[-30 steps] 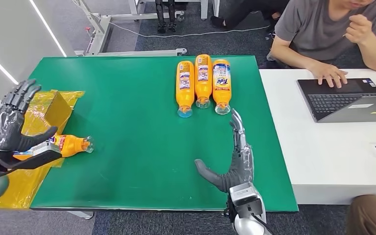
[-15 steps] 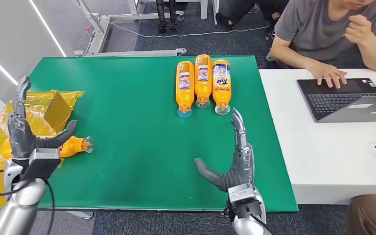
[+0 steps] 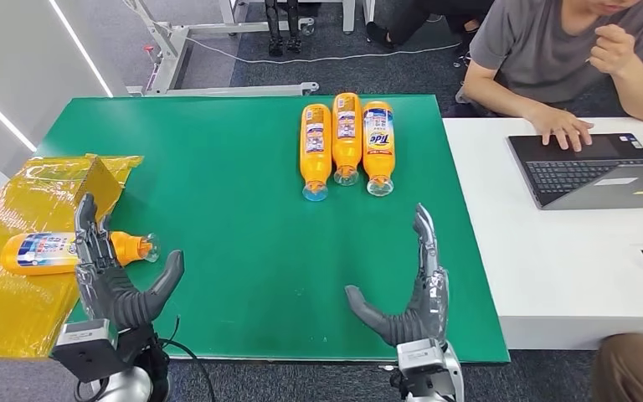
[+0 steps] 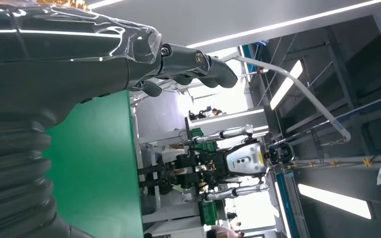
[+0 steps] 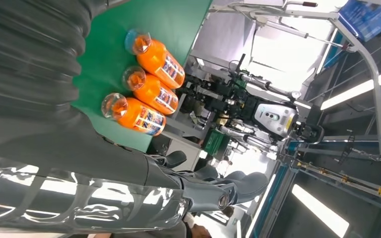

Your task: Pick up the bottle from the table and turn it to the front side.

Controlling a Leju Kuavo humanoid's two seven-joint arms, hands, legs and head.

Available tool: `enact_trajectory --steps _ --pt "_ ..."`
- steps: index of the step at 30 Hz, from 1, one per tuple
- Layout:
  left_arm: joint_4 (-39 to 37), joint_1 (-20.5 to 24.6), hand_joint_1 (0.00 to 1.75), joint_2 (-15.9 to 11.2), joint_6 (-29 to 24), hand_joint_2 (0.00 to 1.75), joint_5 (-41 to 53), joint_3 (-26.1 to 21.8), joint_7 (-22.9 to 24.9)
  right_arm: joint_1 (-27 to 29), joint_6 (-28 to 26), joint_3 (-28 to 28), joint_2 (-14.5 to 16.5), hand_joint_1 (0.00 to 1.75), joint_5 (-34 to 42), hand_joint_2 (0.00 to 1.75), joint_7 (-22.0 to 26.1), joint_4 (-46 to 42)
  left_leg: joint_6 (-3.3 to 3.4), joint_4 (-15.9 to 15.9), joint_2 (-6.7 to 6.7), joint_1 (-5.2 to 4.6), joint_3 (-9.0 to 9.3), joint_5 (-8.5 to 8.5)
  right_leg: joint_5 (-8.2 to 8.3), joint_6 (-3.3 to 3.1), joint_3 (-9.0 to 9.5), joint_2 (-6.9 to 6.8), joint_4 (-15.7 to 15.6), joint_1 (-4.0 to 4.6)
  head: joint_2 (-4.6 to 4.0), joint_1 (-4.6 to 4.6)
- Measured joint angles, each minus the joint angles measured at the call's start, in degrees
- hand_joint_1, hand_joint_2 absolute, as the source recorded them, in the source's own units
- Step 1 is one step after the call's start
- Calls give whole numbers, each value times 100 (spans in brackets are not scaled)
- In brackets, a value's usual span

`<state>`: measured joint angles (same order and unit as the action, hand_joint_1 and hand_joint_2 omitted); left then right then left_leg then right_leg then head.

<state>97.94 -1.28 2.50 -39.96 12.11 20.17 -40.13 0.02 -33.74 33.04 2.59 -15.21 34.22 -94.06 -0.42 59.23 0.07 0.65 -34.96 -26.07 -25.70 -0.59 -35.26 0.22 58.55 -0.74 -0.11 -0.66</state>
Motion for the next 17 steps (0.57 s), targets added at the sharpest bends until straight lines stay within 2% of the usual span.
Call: enact_trajectory --steps 7,17 --pt "282 -337 0 215 -2 175 245 1 0 83 173 -26 -30 0 210 175 163 -80 -2 0 0 0 1 -1 0 0 0 0 2 2 0 1" --pt "248 -457 0 265 -2 175 302 109 0 90 93 -23 -101 0 216 175 188 -78 -2 0 -1 -1 1 -1 0 0 1 -1 1 2 0 1"
